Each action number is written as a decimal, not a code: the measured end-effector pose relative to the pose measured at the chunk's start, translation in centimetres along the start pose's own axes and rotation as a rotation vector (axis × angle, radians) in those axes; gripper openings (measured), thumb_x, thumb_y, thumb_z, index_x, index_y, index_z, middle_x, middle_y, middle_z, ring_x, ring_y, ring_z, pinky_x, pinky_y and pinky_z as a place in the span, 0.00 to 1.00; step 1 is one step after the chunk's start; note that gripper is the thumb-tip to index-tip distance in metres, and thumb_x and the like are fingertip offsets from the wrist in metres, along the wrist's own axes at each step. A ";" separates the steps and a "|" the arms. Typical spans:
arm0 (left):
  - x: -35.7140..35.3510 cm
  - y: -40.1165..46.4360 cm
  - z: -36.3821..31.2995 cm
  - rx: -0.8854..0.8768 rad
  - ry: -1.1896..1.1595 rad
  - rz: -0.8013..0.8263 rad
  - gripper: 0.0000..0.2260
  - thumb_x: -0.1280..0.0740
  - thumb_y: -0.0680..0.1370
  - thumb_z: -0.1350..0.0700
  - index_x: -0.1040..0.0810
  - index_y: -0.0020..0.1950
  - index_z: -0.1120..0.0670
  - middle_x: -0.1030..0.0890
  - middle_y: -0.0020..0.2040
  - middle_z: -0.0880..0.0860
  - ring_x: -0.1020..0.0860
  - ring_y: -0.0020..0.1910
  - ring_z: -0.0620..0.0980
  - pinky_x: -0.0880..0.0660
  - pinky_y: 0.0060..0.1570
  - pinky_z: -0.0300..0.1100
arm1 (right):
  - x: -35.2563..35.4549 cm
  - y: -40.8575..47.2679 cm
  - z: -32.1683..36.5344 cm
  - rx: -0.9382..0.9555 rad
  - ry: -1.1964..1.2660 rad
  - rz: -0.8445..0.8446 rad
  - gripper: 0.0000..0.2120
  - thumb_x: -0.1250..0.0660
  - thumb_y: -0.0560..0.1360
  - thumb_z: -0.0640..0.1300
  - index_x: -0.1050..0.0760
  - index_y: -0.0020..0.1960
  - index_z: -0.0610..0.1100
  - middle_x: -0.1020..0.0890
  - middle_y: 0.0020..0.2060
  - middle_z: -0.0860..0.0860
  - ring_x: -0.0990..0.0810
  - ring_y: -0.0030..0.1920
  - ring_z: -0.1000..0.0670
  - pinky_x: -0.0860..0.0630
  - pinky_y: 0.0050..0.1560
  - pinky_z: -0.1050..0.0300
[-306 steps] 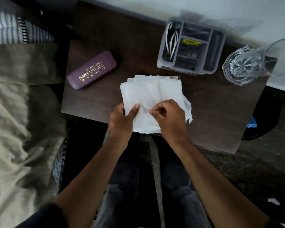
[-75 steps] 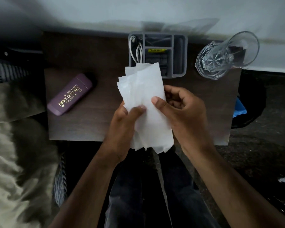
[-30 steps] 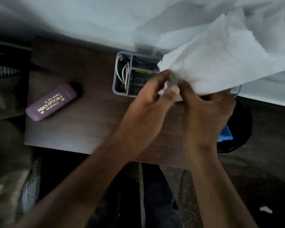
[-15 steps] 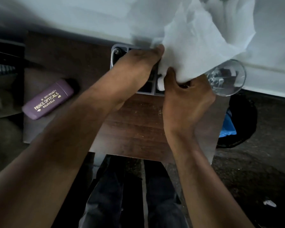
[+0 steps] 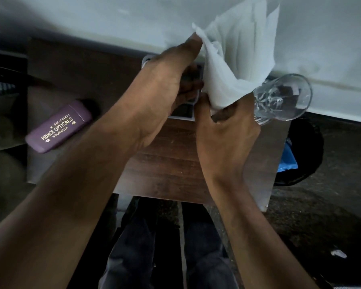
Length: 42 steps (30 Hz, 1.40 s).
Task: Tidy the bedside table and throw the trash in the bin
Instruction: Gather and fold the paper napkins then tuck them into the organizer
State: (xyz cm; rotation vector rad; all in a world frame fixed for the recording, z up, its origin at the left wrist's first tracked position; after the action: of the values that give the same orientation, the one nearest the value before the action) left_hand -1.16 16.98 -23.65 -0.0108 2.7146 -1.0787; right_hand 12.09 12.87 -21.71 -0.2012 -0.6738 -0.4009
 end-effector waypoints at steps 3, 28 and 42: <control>0.4 -0.4 0.0 -0.019 -0.040 0.035 0.16 0.39 0.85 0.48 0.20 0.64 0.57 0.14 0.58 0.54 0.15 0.57 0.51 0.20 0.62 0.47 | 0.6 -0.4 0.7 0.088 -0.031 -0.083 0.09 0.29 0.70 0.42 0.20 0.49 0.42 0.17 0.40 0.44 0.17 0.43 0.38 0.19 0.47 0.44; 7.4 -4.3 3.1 -0.100 0.281 -0.310 0.25 0.36 0.84 0.50 0.34 0.80 0.54 0.32 0.80 0.48 0.36 0.78 0.40 0.43 0.77 0.35 | -0.2 -1.2 -3.1 -0.145 0.073 -0.075 0.17 0.25 0.75 0.48 0.20 0.59 0.39 0.14 0.50 0.45 0.13 0.48 0.50 0.15 0.47 0.50; 8.4 -5.0 5.7 -0.021 0.002 -0.350 0.31 0.33 0.80 0.54 0.39 0.82 0.53 0.29 0.72 0.42 0.31 0.75 0.41 0.33 0.66 0.27 | -1.0 -3.2 -5.2 -0.598 0.316 0.094 0.10 0.30 0.74 0.33 0.20 0.55 0.39 0.17 0.44 0.47 0.18 0.40 0.49 0.18 0.39 0.54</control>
State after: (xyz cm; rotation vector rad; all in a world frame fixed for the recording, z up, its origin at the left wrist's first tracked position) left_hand -8.59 8.69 -25.96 -0.5048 2.7909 -1.1333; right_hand 12.90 8.65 -26.17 -0.7181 -0.2168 -0.5233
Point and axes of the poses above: each hand's wrist, its own y-axis towards the middle knuckle, its own x-axis out of the back of the hand, z = x × y, the point moved 7 cm from there along y, towards the middle knuckle
